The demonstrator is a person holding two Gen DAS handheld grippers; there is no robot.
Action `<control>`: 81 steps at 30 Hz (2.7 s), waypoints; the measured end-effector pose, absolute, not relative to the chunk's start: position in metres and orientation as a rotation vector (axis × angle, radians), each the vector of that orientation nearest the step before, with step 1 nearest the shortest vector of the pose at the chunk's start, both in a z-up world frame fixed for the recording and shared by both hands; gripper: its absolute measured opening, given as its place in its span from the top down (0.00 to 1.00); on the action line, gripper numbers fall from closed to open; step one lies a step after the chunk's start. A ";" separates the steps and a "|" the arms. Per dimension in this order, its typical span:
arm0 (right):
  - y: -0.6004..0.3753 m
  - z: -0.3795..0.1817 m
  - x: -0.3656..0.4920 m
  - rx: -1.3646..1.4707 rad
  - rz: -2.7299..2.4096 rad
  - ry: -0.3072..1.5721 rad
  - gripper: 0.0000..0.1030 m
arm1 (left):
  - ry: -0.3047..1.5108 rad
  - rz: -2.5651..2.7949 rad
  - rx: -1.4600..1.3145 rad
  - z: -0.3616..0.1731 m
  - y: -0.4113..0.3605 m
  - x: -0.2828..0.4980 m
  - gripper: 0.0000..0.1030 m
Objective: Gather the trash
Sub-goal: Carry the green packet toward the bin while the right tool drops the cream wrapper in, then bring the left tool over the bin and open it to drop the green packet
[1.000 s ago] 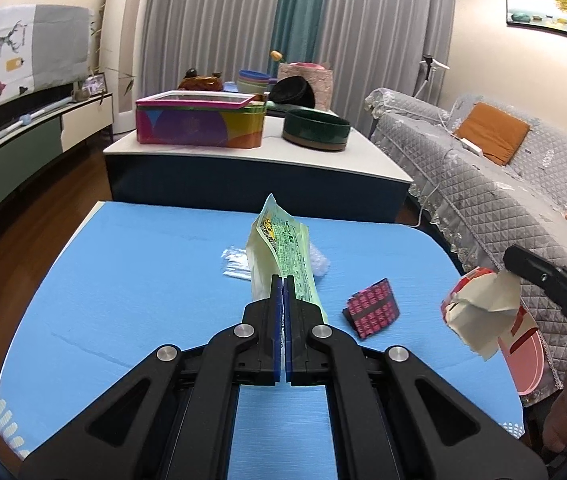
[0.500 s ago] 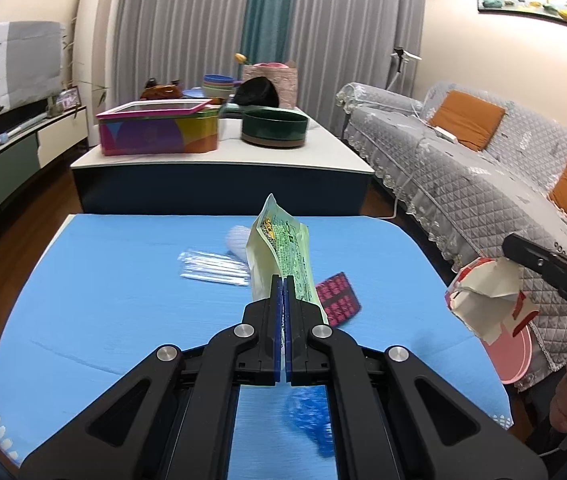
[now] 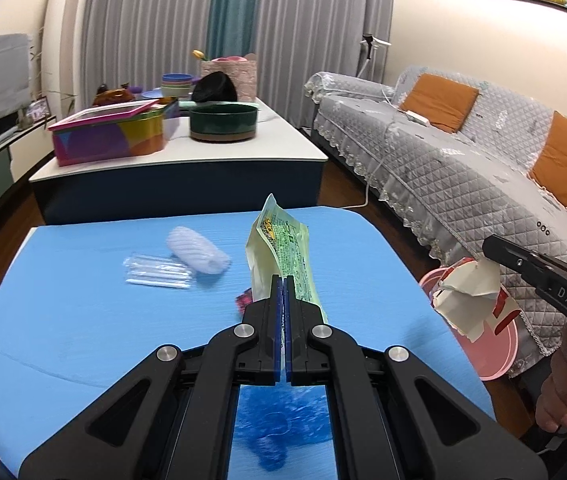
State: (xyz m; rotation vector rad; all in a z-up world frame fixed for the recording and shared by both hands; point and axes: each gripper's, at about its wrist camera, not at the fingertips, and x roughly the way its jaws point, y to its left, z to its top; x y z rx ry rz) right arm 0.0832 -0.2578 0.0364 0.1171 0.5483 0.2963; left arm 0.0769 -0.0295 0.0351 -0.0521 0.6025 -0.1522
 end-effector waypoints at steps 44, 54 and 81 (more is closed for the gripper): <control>-0.422 0.020 0.082 0.254 -0.025 0.527 1.00 | 0.687 -0.457 0.099 0.017 -0.223 0.111 1.00; -0.423 0.015 0.086 0.253 -0.022 0.537 1.00 | 0.740 -0.486 0.095 -0.001 -0.245 0.126 1.00; -0.420 0.013 0.091 0.297 -0.070 0.565 0.60 | 0.712 -0.453 0.044 0.032 -0.193 0.118 0.83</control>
